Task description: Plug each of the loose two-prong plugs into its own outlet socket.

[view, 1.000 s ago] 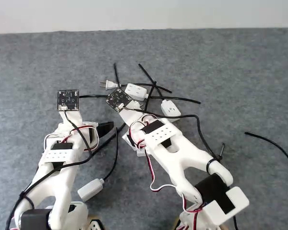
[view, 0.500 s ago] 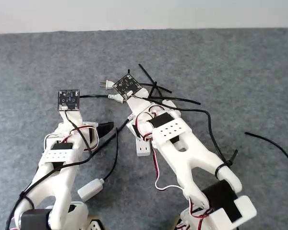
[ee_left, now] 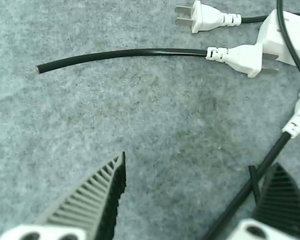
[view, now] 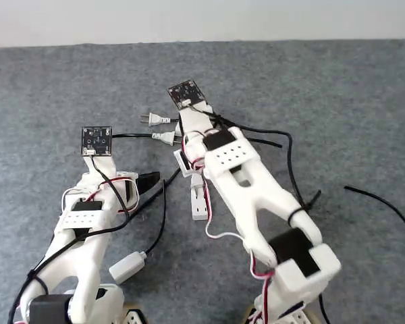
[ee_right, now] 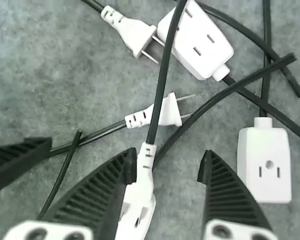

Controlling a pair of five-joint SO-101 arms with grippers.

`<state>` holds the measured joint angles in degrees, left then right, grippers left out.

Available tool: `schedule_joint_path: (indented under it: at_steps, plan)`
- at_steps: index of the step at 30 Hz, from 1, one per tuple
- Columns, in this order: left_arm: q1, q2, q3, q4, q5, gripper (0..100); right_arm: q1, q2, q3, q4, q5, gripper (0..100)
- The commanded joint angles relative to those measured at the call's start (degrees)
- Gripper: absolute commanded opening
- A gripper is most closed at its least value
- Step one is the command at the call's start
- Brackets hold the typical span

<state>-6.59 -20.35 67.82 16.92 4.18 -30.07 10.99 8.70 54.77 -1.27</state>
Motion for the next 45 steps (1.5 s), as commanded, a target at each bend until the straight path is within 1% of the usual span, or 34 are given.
schedule_joint_path:
  at_steps: [1,4,6,11,18,25,30,45]
  plan:
    - [-0.35,-1.67,-0.75,-1.41,-0.70,40,0.31,1.01,-4.75,0.66,-0.70,16.2]
    - [-0.35,-1.67,-0.75,-1.41,-0.70,40,0.04,1.54,-4.84,0.66,-0.53,9.7]
    - [-0.35,-1.67,-0.75,-1.41,-0.70,40,0.04,1.71,-4.66,0.66,-0.44,10.2]
    - [-0.35,-1.67,-0.75,-1.41,-0.70,40,-0.13,1.71,-4.57,0.75,-0.53,17.4]
    - [-0.35,-1.67,-0.75,-1.41,-0.70,40,-2.07,5.67,-5.36,0.22,-0.53,16.9]
    - [-0.35,-1.85,-0.66,-1.41,-0.70,40,-1.63,7.16,-7.12,0.22,-0.62,16.4]
    - [-0.35,-1.85,-0.66,-1.41,-0.70,40,-1.01,7.43,-7.91,0.48,-0.53,8.6]
    - [-0.35,-1.85,-0.66,-1.41,-0.70,40,-0.04,7.60,-8.09,0.75,-0.26,8.4]
